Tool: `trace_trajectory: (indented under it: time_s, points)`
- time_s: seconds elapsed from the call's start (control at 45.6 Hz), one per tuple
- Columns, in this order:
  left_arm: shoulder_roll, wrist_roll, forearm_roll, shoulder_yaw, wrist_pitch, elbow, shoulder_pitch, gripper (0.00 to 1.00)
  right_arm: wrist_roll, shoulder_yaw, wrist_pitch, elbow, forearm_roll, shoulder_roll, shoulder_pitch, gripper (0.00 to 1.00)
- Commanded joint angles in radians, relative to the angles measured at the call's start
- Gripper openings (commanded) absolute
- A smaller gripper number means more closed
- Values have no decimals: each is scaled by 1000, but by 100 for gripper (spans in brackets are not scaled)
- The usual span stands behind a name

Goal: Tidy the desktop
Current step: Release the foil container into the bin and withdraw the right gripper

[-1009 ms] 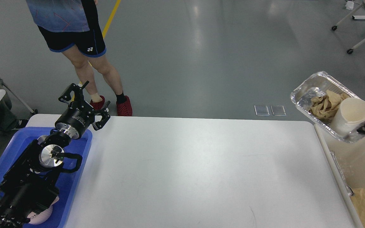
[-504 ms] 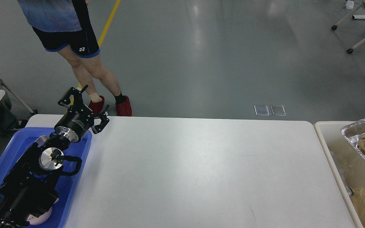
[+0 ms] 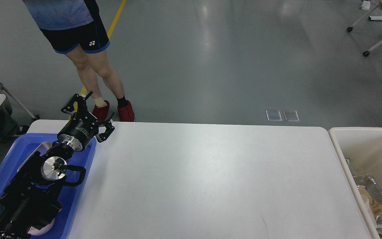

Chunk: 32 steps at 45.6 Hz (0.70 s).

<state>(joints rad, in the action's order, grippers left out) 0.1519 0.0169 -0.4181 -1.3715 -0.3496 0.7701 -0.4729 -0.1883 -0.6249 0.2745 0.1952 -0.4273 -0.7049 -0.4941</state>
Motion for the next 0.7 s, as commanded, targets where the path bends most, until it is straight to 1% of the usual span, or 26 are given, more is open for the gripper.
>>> trace_trajectory:
  time_s: [0.0, 0.088, 0.241, 0.351, 0.395, 0.439, 0.482, 0.526, 0.592, 0.614, 0.658, 0.68]
  points:
    - [3, 5, 1, 0, -2, 0, 0, 95, -8, -87, -8, 7, 30, 2, -18, 100]
    - [2, 15, 1, 0, -3, 0, 0, 96, -2, -171, -3, 20, 39, 4, -66, 100]
    - [0, 18, -1, 0, 7, 2, -1, 96, 1, -203, -6, 65, 39, 28, -224, 100]
    - [5, 17, -1, 2, 38, 2, -7, 96, 7, -226, -11, 75, 41, 114, -319, 100]
    - [8, 17, -1, 0, 44, 2, -10, 96, 23, -258, -12, 73, 42, 151, -345, 100]
    - [9, 17, -1, 0, 44, 0, -15, 96, 56, -307, -11, 75, 42, 180, -359, 100]
    - [9, 17, -1, 0, 44, 2, -19, 96, 102, -360, -9, 78, 42, 208, -362, 100]
    - [6, 17, -1, 0, 44, 2, -23, 96, 164, -398, -8, 81, 42, 240, -363, 100]
    - [5, 17, -1, 0, 46, 2, -27, 96, 266, -420, -6, 87, 42, 286, -365, 100]
    - [3, 17, -1, 0, 46, 2, -29, 96, 344, -421, -6, 104, 41, 301, -363, 100]
    - [3, 17, -1, 0, 46, 2, -27, 96, 407, -429, -6, 125, 42, 309, -360, 100]
    - [5, 17, -1, 0, 46, 2, -27, 96, 430, -432, -8, 134, 42, 314, -360, 100]
